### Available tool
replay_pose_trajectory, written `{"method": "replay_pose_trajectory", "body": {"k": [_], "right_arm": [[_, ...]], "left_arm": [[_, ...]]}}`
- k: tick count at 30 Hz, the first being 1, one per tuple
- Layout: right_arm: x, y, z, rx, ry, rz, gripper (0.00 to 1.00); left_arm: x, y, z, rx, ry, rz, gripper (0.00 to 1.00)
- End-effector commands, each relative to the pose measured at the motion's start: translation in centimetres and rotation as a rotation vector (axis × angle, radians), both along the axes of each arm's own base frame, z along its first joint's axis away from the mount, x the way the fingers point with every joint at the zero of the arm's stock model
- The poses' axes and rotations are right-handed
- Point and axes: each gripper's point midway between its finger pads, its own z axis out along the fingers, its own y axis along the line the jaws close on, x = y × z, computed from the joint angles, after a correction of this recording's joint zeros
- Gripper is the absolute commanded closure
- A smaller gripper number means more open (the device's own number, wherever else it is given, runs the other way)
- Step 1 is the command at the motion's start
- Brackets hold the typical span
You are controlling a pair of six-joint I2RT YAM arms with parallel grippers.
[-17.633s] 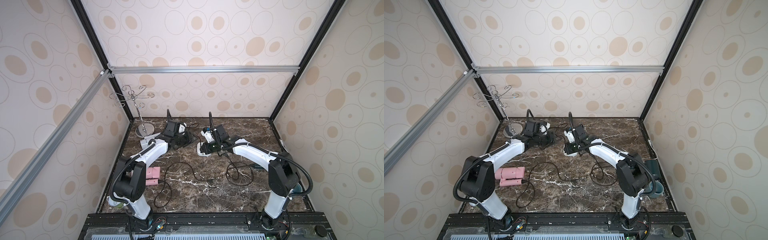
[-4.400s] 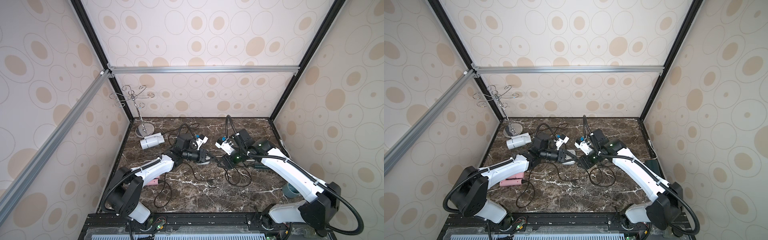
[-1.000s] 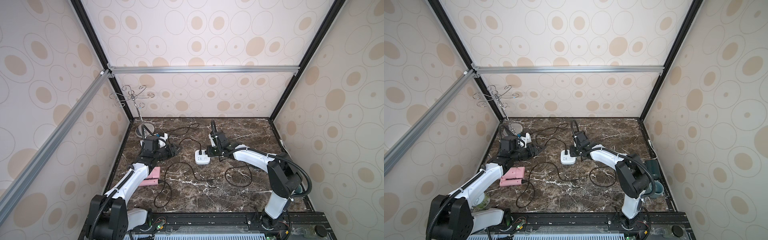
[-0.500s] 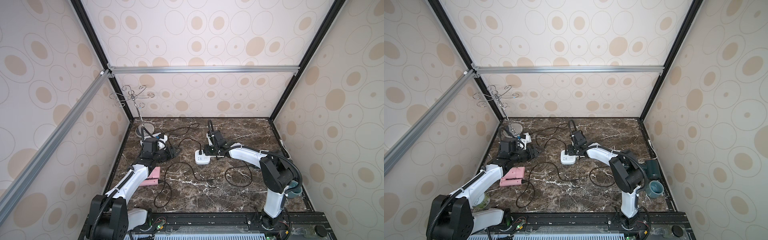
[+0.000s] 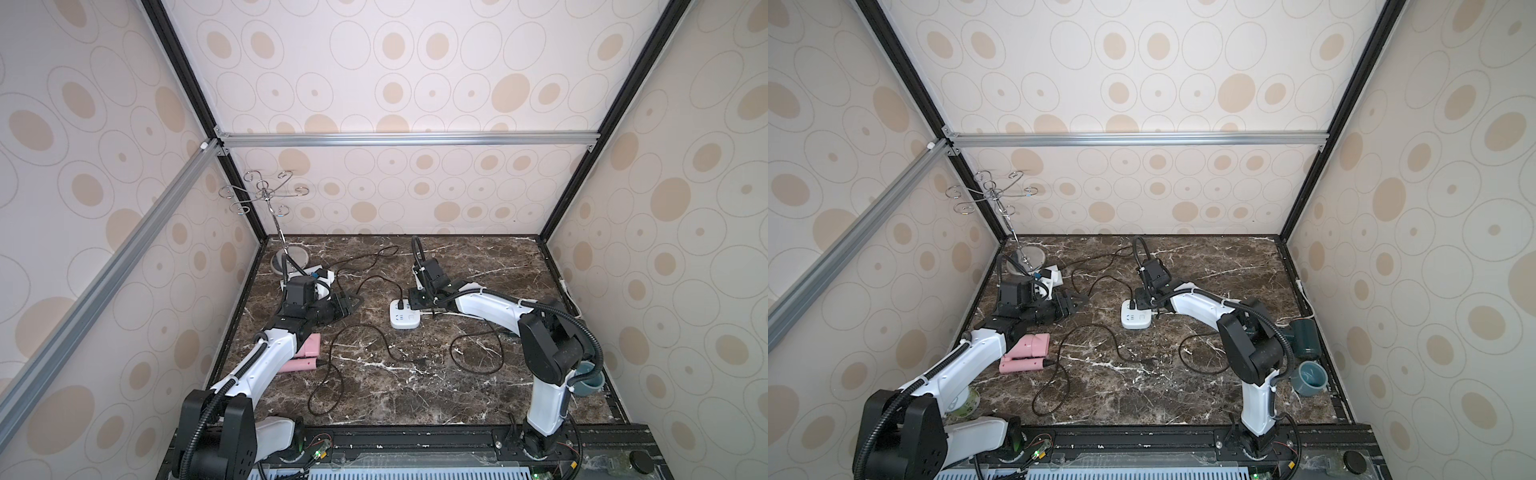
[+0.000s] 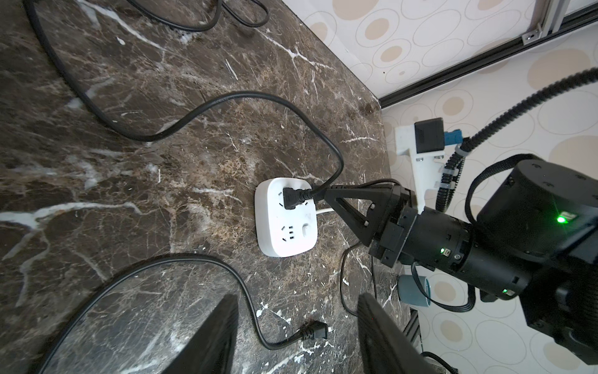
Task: Charge the blow dryers
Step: Insert the plug into the socket.
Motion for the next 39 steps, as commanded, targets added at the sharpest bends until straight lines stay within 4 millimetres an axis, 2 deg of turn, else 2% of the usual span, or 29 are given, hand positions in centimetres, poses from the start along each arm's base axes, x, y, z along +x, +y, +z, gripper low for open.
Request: {"method": "replay_pose_trajectory", "body": {"k": [1,16,23,33,39], "right_arm": [[-0.3,0.3,-0.7,-0.037,0.019,0.012,1.0],[-0.8,0.1,-1.8,-0.07,0.061,0.007,1.0],[-1.5,0.5,-2.1,-0.193,0.045,0.042,1.0],[-3.4,0.9,-4.1,-0.344,0.04,0.085,1.0],[-4.4,0.5,-5.1,-0.46,0.031,0.099,1.0]], "left_arm": [[0.1,0.2,0.7,0.005,-0.042,-0.01,0.41],[-0.1,0.3,0.6,0.016,-0.038,-0.007,0.41],[-0.1,0.5,0.5,0.028,-0.035,-0.002,0.41],[-0.3,0.7,0.4,0.046,-0.033,0.003,0.4],[-0.5,0.9,0.4,0.056,-0.034,0.009,0.4]]}}
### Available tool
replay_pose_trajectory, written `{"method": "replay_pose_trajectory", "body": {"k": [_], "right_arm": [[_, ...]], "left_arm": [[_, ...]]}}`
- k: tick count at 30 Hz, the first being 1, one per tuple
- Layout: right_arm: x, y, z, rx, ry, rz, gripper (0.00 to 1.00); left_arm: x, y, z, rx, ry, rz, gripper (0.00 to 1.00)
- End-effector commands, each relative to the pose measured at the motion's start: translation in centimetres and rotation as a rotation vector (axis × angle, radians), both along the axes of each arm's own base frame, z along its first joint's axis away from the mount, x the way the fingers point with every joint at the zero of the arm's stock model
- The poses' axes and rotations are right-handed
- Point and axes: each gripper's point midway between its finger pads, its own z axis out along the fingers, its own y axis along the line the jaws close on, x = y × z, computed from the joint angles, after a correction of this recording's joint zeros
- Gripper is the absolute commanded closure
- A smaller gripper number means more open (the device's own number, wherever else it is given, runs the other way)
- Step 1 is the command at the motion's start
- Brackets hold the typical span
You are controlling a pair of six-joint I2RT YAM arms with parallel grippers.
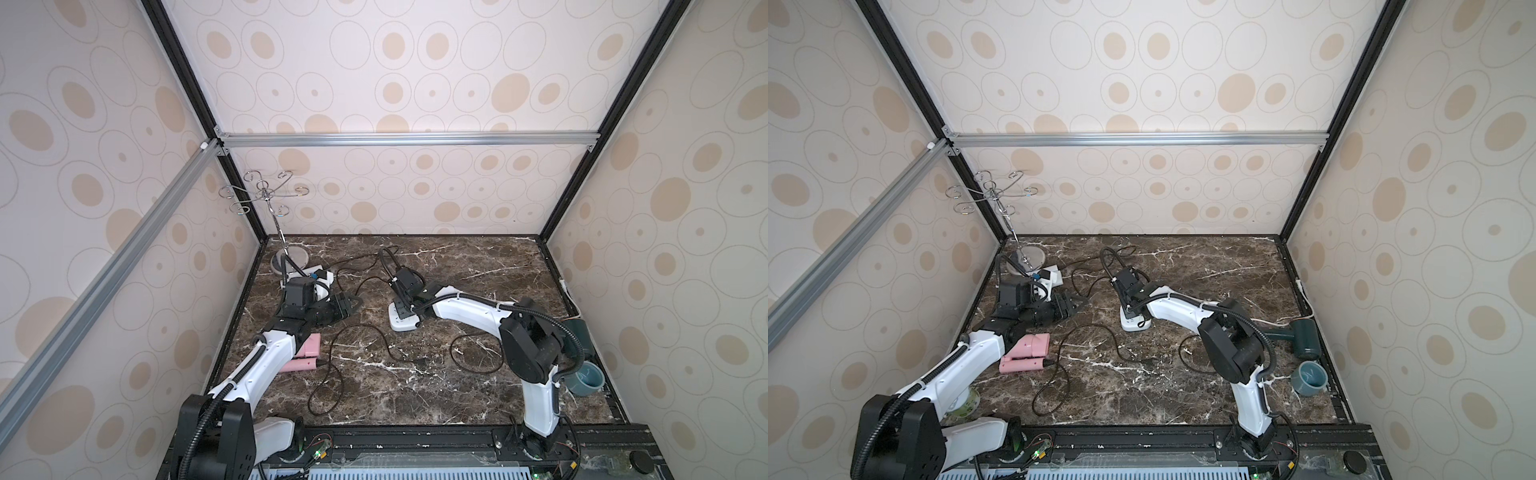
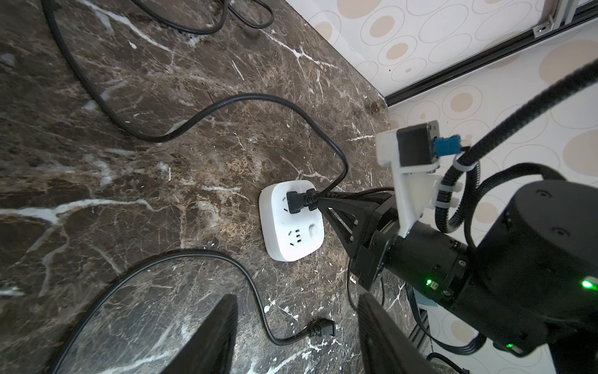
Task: Charge the blow dryers
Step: Insert the plug into the socket.
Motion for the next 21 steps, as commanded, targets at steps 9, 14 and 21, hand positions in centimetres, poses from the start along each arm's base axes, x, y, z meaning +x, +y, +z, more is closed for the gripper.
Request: {"method": "replay_pose_trajectory", "body": {"k": [9,14,21], "right_arm": [[-4.7,-0.7,-6.2,-0.119,0.205,0.034,1.0],[-5.6,-0.7,-6.7,-0.095,0.279,0.026,1.0],[-6.3,-2.2,-7.3,-0.18,0.33,0.001,1.0]], "left_arm": [[-0.3,0.6,0.2,0.03,-0.011,0.001,0.4],[-0.5,0.7,0.0,0.035,-0.002,0.001,0.41],[-0.2,0.8,0.1,0.038,0.001,0.004,0.41]]}}
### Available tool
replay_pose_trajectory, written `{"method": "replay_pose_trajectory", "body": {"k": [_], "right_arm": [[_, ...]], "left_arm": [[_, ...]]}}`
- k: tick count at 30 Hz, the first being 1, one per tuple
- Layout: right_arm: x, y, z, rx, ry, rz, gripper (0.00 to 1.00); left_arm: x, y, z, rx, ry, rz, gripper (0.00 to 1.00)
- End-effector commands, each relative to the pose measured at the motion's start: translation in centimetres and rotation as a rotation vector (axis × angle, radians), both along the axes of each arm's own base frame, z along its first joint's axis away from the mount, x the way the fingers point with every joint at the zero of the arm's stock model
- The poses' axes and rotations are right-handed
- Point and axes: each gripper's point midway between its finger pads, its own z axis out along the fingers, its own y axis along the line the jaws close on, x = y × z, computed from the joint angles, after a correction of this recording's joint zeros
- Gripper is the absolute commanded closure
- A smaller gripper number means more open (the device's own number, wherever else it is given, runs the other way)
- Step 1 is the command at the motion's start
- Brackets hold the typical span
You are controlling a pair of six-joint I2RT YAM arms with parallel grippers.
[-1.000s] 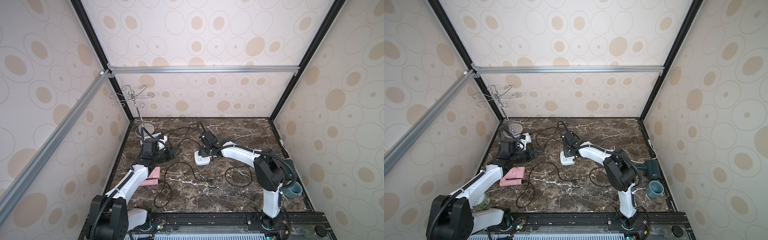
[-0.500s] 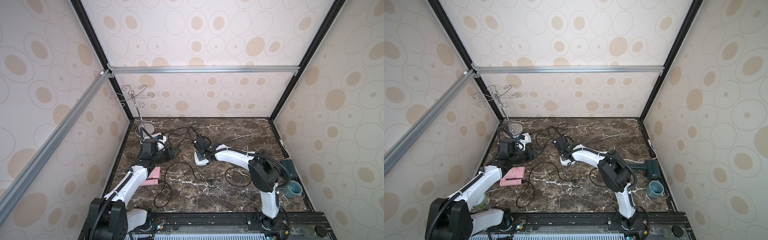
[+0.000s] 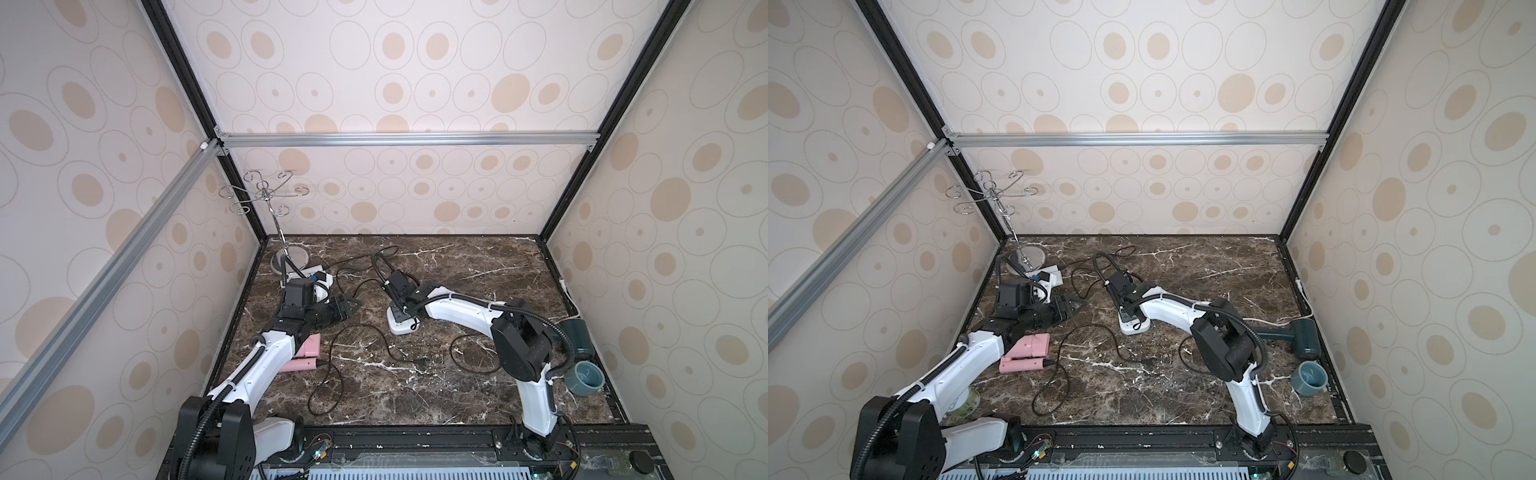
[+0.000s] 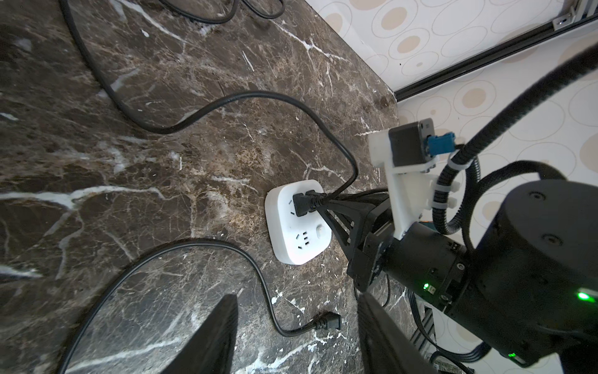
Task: Charge the blow dryers
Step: Insert the plug into the socket.
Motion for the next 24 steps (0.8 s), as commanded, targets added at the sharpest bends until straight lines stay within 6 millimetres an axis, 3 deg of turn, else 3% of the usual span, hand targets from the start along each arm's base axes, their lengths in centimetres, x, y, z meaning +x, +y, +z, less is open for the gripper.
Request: {"method": "replay_pose_trajectory", "body": {"k": [1,6,11,16,20,24], "right_arm": [[-5.5,-3.3,-6.3,-0.169,0.264,0.001,1.0],[-5.8,-4.3,-7.8,-0.173,0.289,-0.057,1.0],[-4.8,-4.9,-6.8,-0.122,0.282,-0.123,1.0],[-4.0,-3.4,-6.2,-0.04,0.258,-0.105,1.0],[-3.6,-2.1,-5.3,-0.003,0.257,-0.053,0.79],[-2.8,-1.6,-2.7,0.002,0.21,0.004,0.64]], "left_arm": [[0.3,0.5,0.9,0.018,-0.028,0.002,0.41],[0.6,0.4,0.8,0.02,-0.016,0.001,0.41],[1.4,0.2,1.4,-0.003,0.023,-0.001,0.41],[1.6,0.2,1.7,0.004,0.03,0.0,0.41],[1.6,0.6,0.2,0.0,0.052,0.04,0.41],[1.8,0.0,0.0,-0.034,0.069,0.015,0.4]]}}
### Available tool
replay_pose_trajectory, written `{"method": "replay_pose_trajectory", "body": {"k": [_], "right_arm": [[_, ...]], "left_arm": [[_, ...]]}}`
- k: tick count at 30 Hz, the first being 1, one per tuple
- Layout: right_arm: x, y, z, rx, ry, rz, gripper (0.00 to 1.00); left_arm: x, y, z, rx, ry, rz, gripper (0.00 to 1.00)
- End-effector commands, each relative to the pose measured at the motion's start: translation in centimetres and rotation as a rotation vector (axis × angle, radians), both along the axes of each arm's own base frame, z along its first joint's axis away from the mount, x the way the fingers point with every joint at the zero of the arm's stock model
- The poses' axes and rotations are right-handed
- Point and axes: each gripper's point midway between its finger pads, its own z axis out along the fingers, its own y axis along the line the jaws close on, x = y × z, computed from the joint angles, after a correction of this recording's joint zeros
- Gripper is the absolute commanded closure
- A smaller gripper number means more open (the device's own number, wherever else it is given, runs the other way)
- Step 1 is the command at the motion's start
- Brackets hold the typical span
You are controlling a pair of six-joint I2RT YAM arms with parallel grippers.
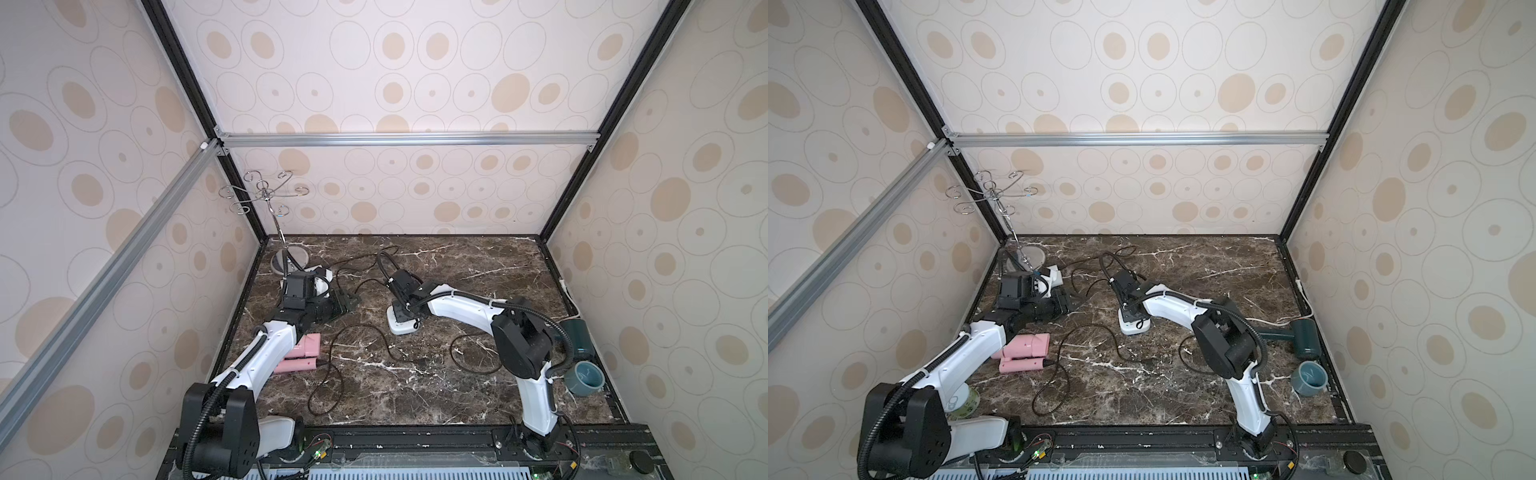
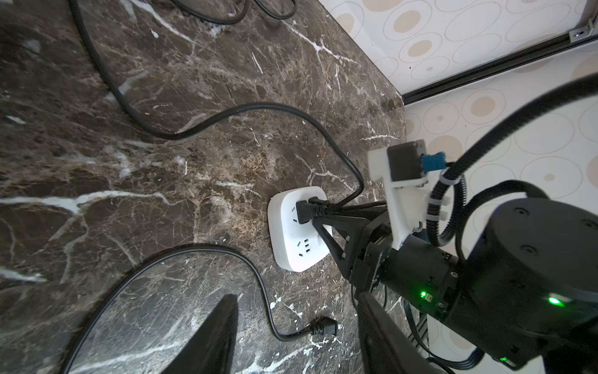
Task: Charge the blow dryers
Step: Insert the plug into the socket, then pick up the plug from the center of the board.
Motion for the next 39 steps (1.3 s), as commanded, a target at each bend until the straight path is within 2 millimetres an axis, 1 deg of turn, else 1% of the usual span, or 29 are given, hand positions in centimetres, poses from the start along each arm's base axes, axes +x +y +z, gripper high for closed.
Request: {"method": "replay_pose_trajectory", "body": {"k": [1,4,5,6,7,9,13,14,15,18,22,24,26,29,32,34,37,39], "right_arm": [[-2.1,-1.0,-0.7,-0.055,0.086,0.065,0.61],[-2.2,-0.7,0.3,-0.021,0.074,0.092,0.5],[-2.4,-0.4,0.6,-0.006,0.079,0.103,0.45],[-2.6,-0.1,1.0,0.016,0.081,0.116,0.43],[-2.8,0.2,1.3,0.04,0.078,0.124,0.37],[-2.9,0.5,2.1,0.077,0.065,0.134,0.36],[-3.2,0.1,3.6,0.089,0.047,0.141,0.36],[-3.4,0.1,3.9,0.098,0.043,0.143,0.32],[-3.6,-0.1,4.2,0.105,0.041,0.143,0.31],[-4.3,-0.6,4.8,0.114,0.044,0.143,0.3],[-5.5,-0.4,5.8,0.16,0.062,0.171,0.29],[-6.2,-0.3,6.3,0.191,0.073,0.185,0.29],[-6.8,-0.3,7.2,0.224,0.061,0.202,0.29],[-7.9,-0.6,8.6,0.247,0.046,0.251,0.32],[-8.9,-1.9,9.2,0.221,0.039,0.277,0.33],[-9.7,-2.7,9.4,0.209,0.038,0.302,0.33],[-10.8,-3.3,9.7,0.198,0.038,0.361,0.33],[-11.7,-3.7,10.2,0.198,0.049,0.4,0.35]], "left_arm": [[0.6,-0.3,0.5,-0.03,0.002,-0.015,0.4],[0.7,0.3,1.3,0.0,-0.016,0.01,0.4],[0.7,0.5,1.7,0.011,-0.031,0.022,0.4],[0.7,0.7,2.0,0.019,-0.038,0.031,0.4],[0.6,0.9,2.2,0.028,-0.042,0.036,0.4],[0.5,1.1,2.5,0.038,-0.041,0.049,0.39],[0.3,1.1,2.9,0.026,-0.042,0.053,0.39],[0.3,1.1,3.1,0.028,-0.046,0.054,0.39],[0.3,1.1,3.2,0.033,-0.05,0.053,0.39],[0.4,1.1,3.2,0.052,-0.048,0.034,0.39],[0.5,0.7,3.5,0.054,-0.061,-0.003,0.39],[0.2,0.9,3.7,0.07,-0.074,-0.009,0.39],[0.0,1.0,3.6,0.086,-0.082,-0.015,0.38],[-0.3,1.0,2.8,0.092,-0.078,-0.023,0.38],[-0.2,1.0,1.5,0.094,-0.057,-0.021,0.38],[0.0,1.1,1.0,0.101,-0.044,-0.017,0.38],[0.4,1.4,0.6,0.122,-0.035,-0.008,0.38],[0.6,1.6,0.6,0.138,-0.038,0.0,0.38]]}}
